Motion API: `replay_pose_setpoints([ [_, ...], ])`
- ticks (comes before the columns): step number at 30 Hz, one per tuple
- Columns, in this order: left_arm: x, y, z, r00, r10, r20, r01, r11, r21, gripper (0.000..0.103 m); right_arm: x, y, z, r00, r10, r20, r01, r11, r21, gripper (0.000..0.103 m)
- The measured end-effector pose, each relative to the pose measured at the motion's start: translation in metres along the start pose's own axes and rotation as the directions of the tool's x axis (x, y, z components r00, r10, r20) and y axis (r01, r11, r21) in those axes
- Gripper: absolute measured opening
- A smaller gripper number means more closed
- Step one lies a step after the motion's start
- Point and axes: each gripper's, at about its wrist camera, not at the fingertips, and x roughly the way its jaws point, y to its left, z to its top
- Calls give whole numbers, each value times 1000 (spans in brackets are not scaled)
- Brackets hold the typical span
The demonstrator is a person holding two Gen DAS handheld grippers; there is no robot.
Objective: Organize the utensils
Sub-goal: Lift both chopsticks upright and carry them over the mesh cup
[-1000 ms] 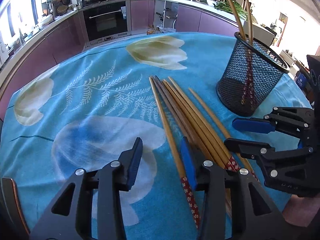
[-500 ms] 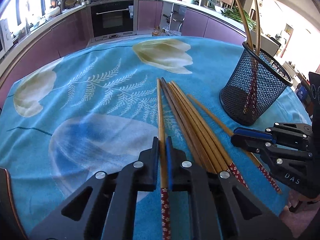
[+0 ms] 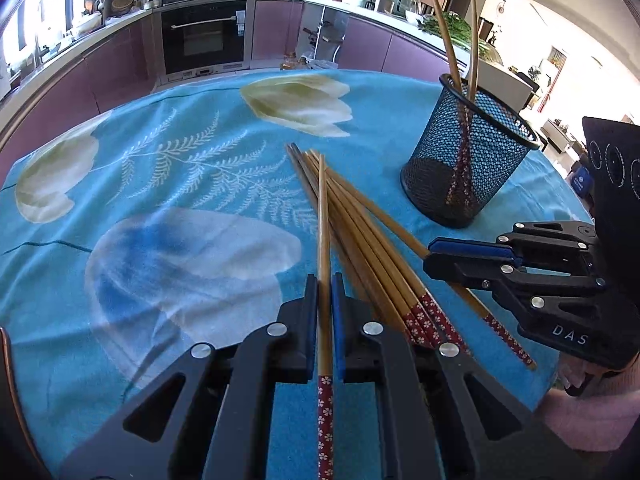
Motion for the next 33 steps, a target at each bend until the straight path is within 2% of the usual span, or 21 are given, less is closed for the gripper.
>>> replay_pose_setpoints([
  [3, 5, 1, 0, 1000, 11, -19, -11, 1000, 11, 8, 4, 1, 0, 1000, -8, -20, 8, 1000, -3, 6],
  [9, 13, 3, 7, 999, -12, -34, 13, 999, 35, 11, 11, 0, -1, 998, -26, -49, 25, 1000, -19, 8],
  [13, 16, 3, 11, 999, -12, -36, 13, 999, 40, 11, 9, -1, -2, 999, -24, -40, 23, 1000, -14, 7],
  [16, 14, 1, 11, 1000, 9, -27, -9, 1000, 28, 7, 2, -3, -1, 1000, -14, -15, 13, 1000, -2, 6],
  [19, 5, -1, 12, 1000, 3, -4, -3, 1000, 27, 7, -10, -2, 3, 1000, -3, 22, 3, 1000, -10, 6],
  [25, -30, -7, 21, 995, -70, 78, 67, 997, 40, 7, -40, -6, 9, 994, 15, 104, -14, 1000, -7, 6],
  [33, -80, -17, 36, 965, -179, 191, 170, 984, 60, 7, -82, -16, 15, 976, 17, 216, -22, 999, 23, 6],
])
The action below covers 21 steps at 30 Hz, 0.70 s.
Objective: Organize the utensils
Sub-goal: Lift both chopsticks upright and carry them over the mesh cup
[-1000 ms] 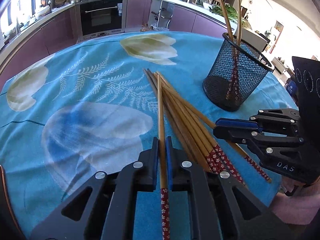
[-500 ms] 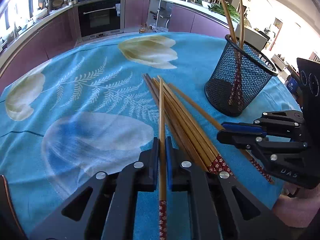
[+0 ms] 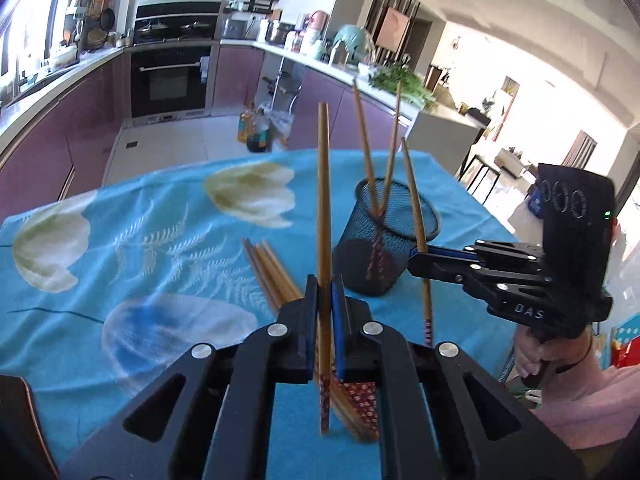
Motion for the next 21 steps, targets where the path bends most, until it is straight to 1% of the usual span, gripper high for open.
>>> replay_pose_setpoints([
  [3, -14, -5, 6, 999, -29, 37, 28, 1000, 11, 7, -11, -2, 6, 999, 8, 40, -8, 1000, 7, 6],
  [8, -31, -15, 16, 995, -52, 83, 50, 998, 27, 7, -26, -7, 17, 995, 18, 101, -18, 1000, 0, 6],
  [13, -34, -22, 37, 989, -62, 133, 57, 998, 36, 7, -39, -11, 36, 989, 21, 149, -19, 1000, -19, 6],
  [16, -34, -26, 52, 984, -81, 159, 75, 996, 42, 7, -49, -17, 49, 984, 28, 174, -25, 999, -22, 6],
  [21, -33, -40, 78, 974, -96, 208, 84, 994, 66, 7, -65, -20, 69, 974, 6, 226, 4, 999, -45, 6],
])
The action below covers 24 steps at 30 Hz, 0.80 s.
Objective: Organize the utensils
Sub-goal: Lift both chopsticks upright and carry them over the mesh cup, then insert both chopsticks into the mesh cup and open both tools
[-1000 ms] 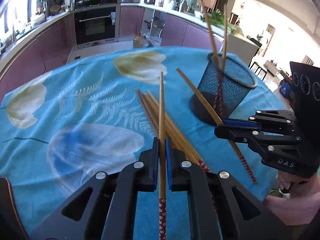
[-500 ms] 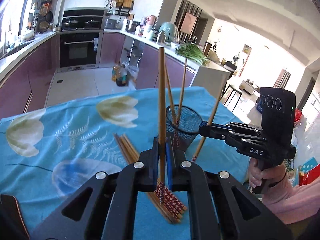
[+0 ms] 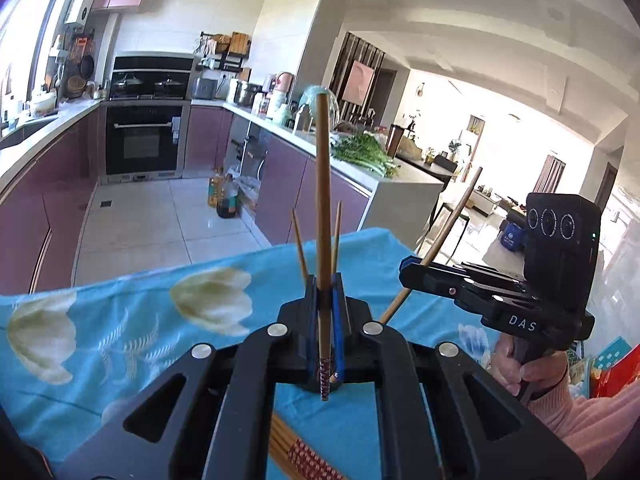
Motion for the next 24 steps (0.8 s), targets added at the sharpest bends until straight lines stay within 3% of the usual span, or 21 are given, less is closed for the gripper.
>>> replay_pose_setpoints([
  [10, 28, -18, 26, 1000, -7, 22, 6, 999, 34, 7, 3, -10, 16, 998, -58, 37, 59, 998, -32, 6],
  [17, 63, -17, 11, 996, 16, -93, -11, 999, 53, 7, 27, -23, 3, 995, -82, -56, 81, 996, -23, 6],
  [24, 84, -10, -15, 978, 22, -208, -10, 998, 56, 7, 47, -27, -11, 981, -88, -174, 83, 996, -38, 6],
])
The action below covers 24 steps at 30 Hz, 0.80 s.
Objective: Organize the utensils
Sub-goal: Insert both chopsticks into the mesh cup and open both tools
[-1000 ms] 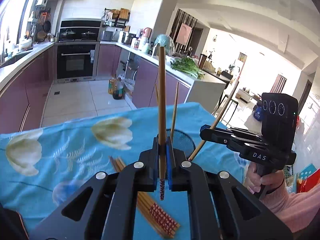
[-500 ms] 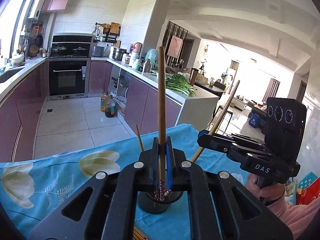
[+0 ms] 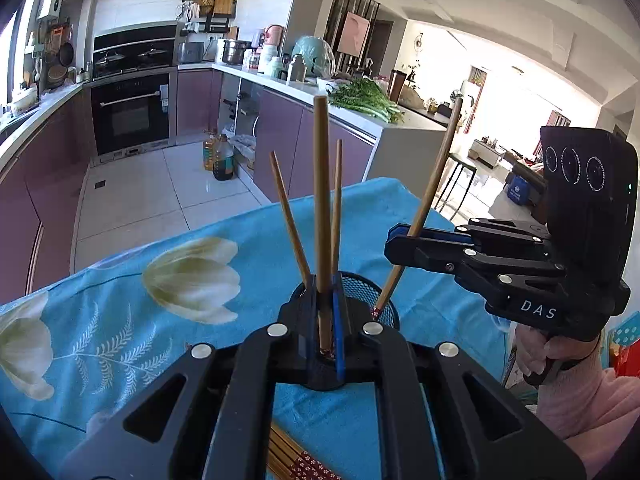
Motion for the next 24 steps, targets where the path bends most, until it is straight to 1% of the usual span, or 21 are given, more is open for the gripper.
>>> replay_pose_setpoints([
  [4, 13, 6, -3, 999, -5, -44, 5, 1000, -6, 7, 14, -3, -4, 998, 3, -58, -3, 1000, 10, 6],
  [7, 20, 7, 0, 998, -6, -61, 5, 1000, -6, 7, 23, -7, -6, 997, 4, -79, -2, 1000, 25, 6],
  [19, 45, 16, 9, 995, 32, -92, -35, 999, -23, 8, 38, -20, -11, 997, -8, -82, 16, 995, 101, 8],
  [21, 45, 17, 8, 995, 35, -90, -38, 999, -35, 10, 39, -22, -11, 997, -10, -79, 19, 993, 115, 8],
  [24, 36, 16, 5, 996, 57, -63, -59, 998, -33, 20, 35, -21, -12, 998, -14, -66, 22, 992, 122, 11],
])
